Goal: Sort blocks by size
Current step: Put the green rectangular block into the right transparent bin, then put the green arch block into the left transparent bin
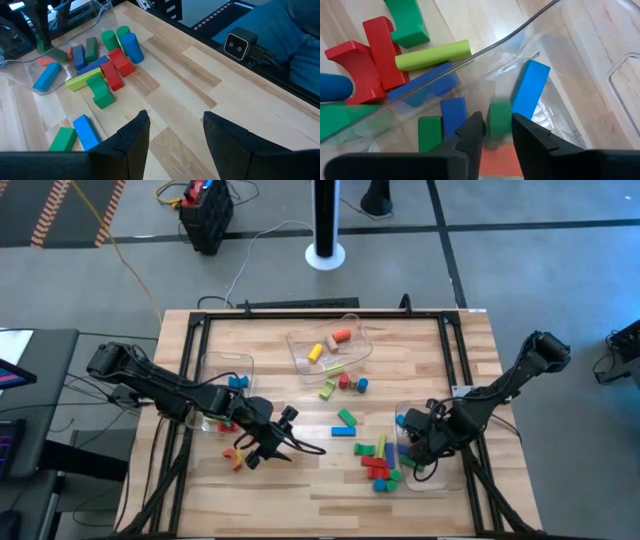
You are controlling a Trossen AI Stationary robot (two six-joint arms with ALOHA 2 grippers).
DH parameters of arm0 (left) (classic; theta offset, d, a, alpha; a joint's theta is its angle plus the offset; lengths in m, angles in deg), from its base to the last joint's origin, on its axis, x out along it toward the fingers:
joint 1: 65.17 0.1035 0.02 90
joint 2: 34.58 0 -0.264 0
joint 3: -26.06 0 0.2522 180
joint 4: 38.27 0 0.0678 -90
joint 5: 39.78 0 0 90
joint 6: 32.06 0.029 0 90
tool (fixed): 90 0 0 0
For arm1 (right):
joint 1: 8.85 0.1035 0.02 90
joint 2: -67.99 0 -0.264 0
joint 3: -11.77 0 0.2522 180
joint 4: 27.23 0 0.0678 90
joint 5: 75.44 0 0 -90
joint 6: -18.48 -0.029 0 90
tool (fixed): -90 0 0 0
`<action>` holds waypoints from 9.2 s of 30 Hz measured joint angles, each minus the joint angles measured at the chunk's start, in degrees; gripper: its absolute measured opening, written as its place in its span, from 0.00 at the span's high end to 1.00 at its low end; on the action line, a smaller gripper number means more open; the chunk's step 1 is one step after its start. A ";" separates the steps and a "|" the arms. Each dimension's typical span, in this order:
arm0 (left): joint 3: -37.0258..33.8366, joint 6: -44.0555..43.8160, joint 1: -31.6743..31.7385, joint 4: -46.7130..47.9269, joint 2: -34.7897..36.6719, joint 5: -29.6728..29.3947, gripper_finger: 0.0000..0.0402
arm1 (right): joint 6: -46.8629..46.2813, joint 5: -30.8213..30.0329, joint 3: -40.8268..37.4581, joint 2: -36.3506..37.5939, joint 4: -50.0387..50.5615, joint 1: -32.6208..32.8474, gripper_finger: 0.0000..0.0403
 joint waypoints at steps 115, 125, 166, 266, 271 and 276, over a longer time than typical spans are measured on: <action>0.04 -2.78 0.01 -1.25 0.00 -0.90 0.55 | 66.61 9.11 25.02 -36.04 -15.40 -12.76 0.59; 0.04 -3.04 0.01 -0.96 0.00 -0.88 0.55 | 68.69 8.94 27.74 -37.64 -12.27 -13.44 0.60; 0.04 -1.09 0.01 1.79 0.00 -0.83 0.55 | 23.14 13.05 30.47 -37.51 -3.16 -17.51 0.60; 0.04 -0.20 -0.10 -3.25 -7.48 -0.98 0.55 | 41.29 6.71 21.51 -35.67 -4.46 -13.75 0.82; 0.04 -0.17 -0.10 -4.37 -7.48 -2.74 0.55 | 42.22 6.33 22.48 -35.55 -7.46 -13.77 0.82; 0.04 0.86 -0.08 -5.53 -7.48 -5.26 0.55 | 45.59 5.20 26.20 -35.63 -9.00 -13.77 0.82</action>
